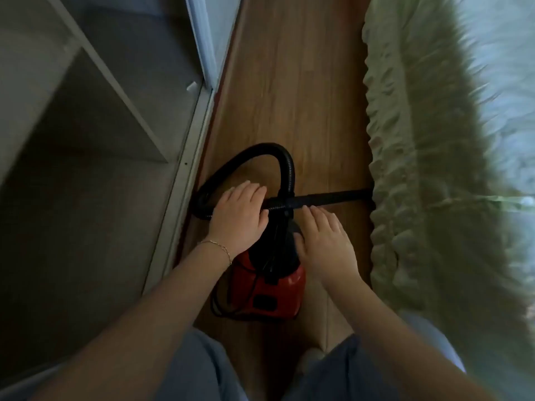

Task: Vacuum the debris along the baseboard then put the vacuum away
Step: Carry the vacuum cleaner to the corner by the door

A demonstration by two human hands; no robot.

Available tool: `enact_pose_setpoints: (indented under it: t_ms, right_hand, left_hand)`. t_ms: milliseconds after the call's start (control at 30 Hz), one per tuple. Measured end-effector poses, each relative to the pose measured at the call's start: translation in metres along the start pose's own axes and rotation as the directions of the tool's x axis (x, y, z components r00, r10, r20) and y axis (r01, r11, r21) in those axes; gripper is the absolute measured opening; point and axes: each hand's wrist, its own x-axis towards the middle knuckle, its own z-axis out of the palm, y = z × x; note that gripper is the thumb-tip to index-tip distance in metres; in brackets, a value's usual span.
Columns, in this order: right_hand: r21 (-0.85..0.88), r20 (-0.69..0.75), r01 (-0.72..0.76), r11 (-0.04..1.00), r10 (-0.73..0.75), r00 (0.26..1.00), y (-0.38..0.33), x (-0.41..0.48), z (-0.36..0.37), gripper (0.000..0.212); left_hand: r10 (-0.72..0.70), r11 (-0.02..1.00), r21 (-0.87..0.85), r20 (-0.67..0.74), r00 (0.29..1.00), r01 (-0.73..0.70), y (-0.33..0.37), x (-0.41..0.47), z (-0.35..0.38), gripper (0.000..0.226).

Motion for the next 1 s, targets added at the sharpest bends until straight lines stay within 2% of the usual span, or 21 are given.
enact_pose_setpoints:
  t_ms: [133, 233, 300, 367, 433, 500, 567, 667, 767, 800, 867, 1000]
  right_hand:
    - [0.068, 0.076, -0.027, 0.997, 0.022, 0.997, 0.007, 0.008, 0.051, 0.052]
    - [0.101, 0.082, -0.063, 0.993, 0.055, 0.995, 0.007, 0.009, 0.078, 0.049]
    - [0.197, 0.14, -0.135, 0.971, 0.108, 0.984, 0.001, 0.015, 0.081, 0.05]
    - [0.313, 0.248, -0.255, 0.915, 0.181, 0.952, -0.008, 0.022, 0.079, 0.055]
    - [0.392, 0.365, -0.412, 0.823, 0.273, 0.89, -0.017, 0.028, 0.075, 0.066]
    - [0.487, 0.489, -0.579, 0.654, 0.345, 0.801, -0.021, 0.03, 0.075, 0.075]
    - [0.545, 0.595, -0.685, 0.483, 0.353, 0.722, -0.024, 0.032, 0.077, 0.078]
    - [0.622, 0.628, -0.698, 0.356, 0.306, 0.716, -0.029, 0.033, 0.086, 0.062]
    - [0.703, 0.629, -0.678, 0.214, 0.258, 0.733, -0.031, 0.027, 0.092, 0.015]
    - [0.719, 0.636, -0.679, 0.149, 0.255, 0.729, -0.031, 0.025, 0.093, 0.008]
    - [0.744, 0.64, -0.667, 0.035, 0.248, 0.727, -0.032, 0.023, 0.095, 0.003]
    - [0.744, 0.662, -0.663, -0.082, 0.229, 0.714, -0.034, 0.023, 0.099, 0.007]
  left_hand:
    - [0.015, 1.0, -0.024, 0.013, 1.0, -0.014, -0.012, 0.011, 0.06, 0.046]
    - [0.027, 1.0, -0.002, -0.038, 0.999, -0.027, -0.018, 0.017, 0.087, 0.045]
    - [0.003, 0.999, 0.033, -0.066, 0.998, -0.001, -0.02, 0.019, 0.091, 0.046]
    - [-0.034, 0.998, 0.058, -0.037, 0.999, 0.036, -0.019, 0.021, 0.089, 0.051]
    - [-0.051, 0.995, 0.093, 0.034, 0.998, 0.047, -0.018, 0.024, 0.086, 0.057]
    - [-0.041, 0.995, 0.098, 0.115, 0.993, 0.03, -0.018, 0.025, 0.083, 0.058]
    - [-0.055, 0.998, 0.045, 0.17, 0.984, 0.048, -0.019, 0.026, 0.081, 0.054]
    - [-0.081, 0.994, -0.051, 0.206, 0.975, 0.093, -0.021, 0.026, 0.08, 0.047]
    - [-0.101, 0.983, -0.121, 0.253, 0.962, 0.135, -0.022, 0.023, 0.079, 0.043]
    - [-0.113, 0.968, -0.186, 0.28, 0.953, 0.169, -0.022, 0.022, 0.078, 0.041]
    - [-0.14, 0.923, -0.3, 0.324, 0.936, 0.242, -0.02, 0.021, 0.077, 0.037]
    - [-0.182, 0.816, -0.444, 0.412, 0.893, 0.372, -0.018, 0.02, 0.079, 0.043]
